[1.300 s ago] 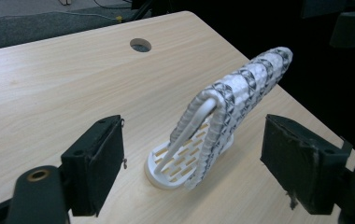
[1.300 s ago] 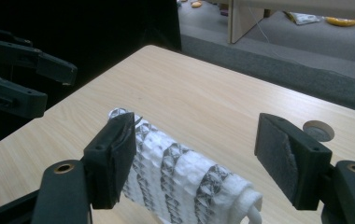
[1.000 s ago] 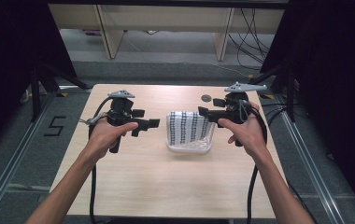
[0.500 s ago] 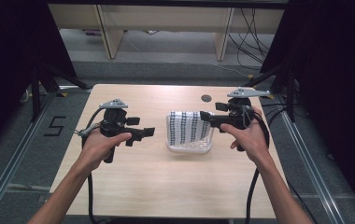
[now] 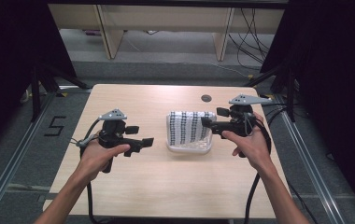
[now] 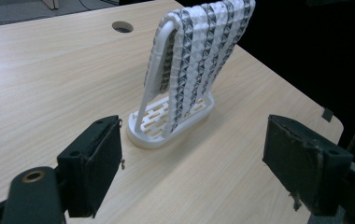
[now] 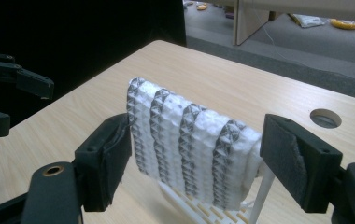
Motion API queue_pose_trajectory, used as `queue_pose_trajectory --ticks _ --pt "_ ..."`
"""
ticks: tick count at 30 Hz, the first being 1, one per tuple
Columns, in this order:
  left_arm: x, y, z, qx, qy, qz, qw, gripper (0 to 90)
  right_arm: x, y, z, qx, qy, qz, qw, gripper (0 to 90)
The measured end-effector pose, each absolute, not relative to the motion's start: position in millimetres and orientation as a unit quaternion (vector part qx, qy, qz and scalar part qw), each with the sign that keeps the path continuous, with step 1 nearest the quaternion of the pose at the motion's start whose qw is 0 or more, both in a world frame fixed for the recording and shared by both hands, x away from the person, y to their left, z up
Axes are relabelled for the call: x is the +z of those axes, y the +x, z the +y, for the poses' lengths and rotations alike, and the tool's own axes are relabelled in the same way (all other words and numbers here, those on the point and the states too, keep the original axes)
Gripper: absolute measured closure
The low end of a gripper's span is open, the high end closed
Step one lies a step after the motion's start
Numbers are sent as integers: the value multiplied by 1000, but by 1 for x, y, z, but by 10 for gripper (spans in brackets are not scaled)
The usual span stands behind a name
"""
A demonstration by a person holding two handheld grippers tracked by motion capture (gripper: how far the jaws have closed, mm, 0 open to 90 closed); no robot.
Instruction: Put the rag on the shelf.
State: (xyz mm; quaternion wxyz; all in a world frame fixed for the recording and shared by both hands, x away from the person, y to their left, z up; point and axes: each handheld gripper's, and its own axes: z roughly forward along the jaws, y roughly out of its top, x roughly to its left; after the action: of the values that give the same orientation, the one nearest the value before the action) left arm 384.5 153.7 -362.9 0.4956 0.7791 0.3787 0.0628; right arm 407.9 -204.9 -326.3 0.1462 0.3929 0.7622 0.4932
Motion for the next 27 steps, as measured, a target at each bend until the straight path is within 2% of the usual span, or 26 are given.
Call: queue_pose_trajectory --ticks 27 --pt "-384 357 145 61 781 360 506 186 -347 386 -211 488 390 766 152 254"
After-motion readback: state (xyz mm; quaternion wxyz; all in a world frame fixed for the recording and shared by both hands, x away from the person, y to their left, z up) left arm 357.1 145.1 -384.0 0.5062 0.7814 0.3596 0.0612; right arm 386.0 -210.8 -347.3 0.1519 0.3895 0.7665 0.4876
